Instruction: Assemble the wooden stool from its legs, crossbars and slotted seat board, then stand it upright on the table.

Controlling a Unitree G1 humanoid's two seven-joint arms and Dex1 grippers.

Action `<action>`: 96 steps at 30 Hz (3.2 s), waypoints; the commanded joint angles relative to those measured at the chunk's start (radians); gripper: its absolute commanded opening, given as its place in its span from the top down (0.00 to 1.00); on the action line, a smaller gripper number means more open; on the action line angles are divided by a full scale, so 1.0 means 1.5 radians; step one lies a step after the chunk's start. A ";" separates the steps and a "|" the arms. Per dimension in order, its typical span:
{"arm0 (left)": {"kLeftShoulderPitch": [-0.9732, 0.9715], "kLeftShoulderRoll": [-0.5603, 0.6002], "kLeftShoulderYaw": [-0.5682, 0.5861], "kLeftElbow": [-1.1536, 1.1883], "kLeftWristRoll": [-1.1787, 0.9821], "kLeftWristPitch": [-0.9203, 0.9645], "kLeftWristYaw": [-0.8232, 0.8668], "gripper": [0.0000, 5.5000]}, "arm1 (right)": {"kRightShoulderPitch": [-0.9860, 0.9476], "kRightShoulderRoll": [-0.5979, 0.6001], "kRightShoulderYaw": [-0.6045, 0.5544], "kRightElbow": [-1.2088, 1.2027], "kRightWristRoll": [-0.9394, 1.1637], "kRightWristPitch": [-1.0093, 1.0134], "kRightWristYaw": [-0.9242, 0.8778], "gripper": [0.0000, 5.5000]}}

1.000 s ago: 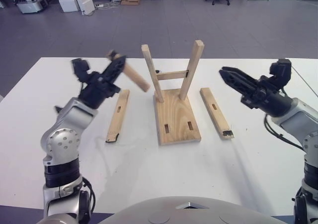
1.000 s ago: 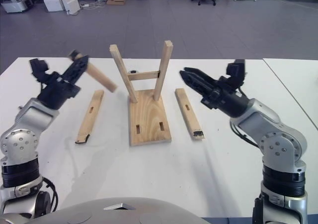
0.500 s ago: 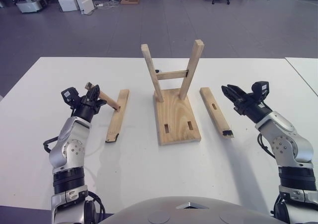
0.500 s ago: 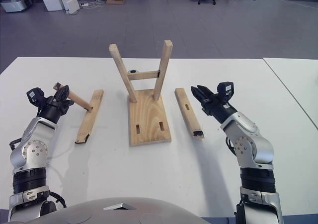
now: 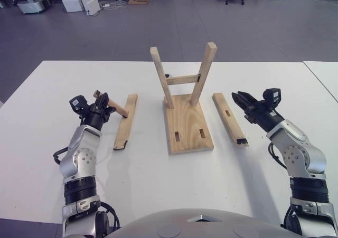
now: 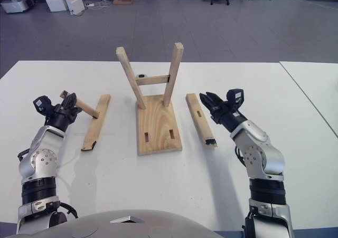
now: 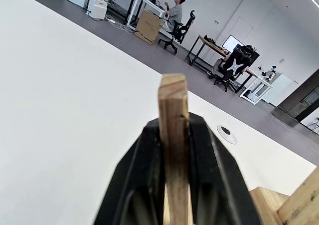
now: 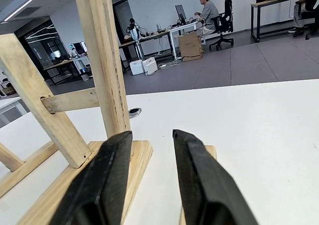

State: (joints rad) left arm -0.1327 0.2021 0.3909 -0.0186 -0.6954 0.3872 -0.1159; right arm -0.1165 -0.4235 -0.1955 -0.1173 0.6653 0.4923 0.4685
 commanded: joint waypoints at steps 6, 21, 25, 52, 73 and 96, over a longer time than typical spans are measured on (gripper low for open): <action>0.013 0.010 -0.025 0.009 0.061 0.011 0.017 0.93 | -0.002 0.011 0.003 -0.012 -0.006 0.017 0.001 0.72; 0.173 0.058 -0.221 0.157 0.317 -0.049 0.002 0.93 | -0.016 -0.002 0.018 -0.009 -0.066 0.005 0.010 0.72; 0.126 0.071 -0.201 0.112 0.303 -0.096 -0.011 0.93 | -0.023 0.003 0.015 -0.010 -0.070 -0.001 0.006 0.72; 0.118 0.183 -0.185 -0.068 0.265 0.236 -0.120 0.43 | -0.034 0.034 0.013 0.035 -0.102 -0.034 0.014 0.72; -0.279 0.064 -0.271 -0.281 0.148 0.097 -0.120 0.63 | -0.588 0.156 -0.062 0.088 0.310 0.219 -0.209 0.57; -0.121 0.091 -0.393 -0.332 0.225 -0.008 -0.282 0.57 | -0.367 0.063 -0.144 -0.038 0.632 0.390 -0.420 0.81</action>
State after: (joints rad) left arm -0.3647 0.3524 -0.1771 -0.4941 -0.3398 0.4070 -0.5074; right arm -0.7485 -0.3098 -0.4021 -0.1158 1.5459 1.0818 -0.0938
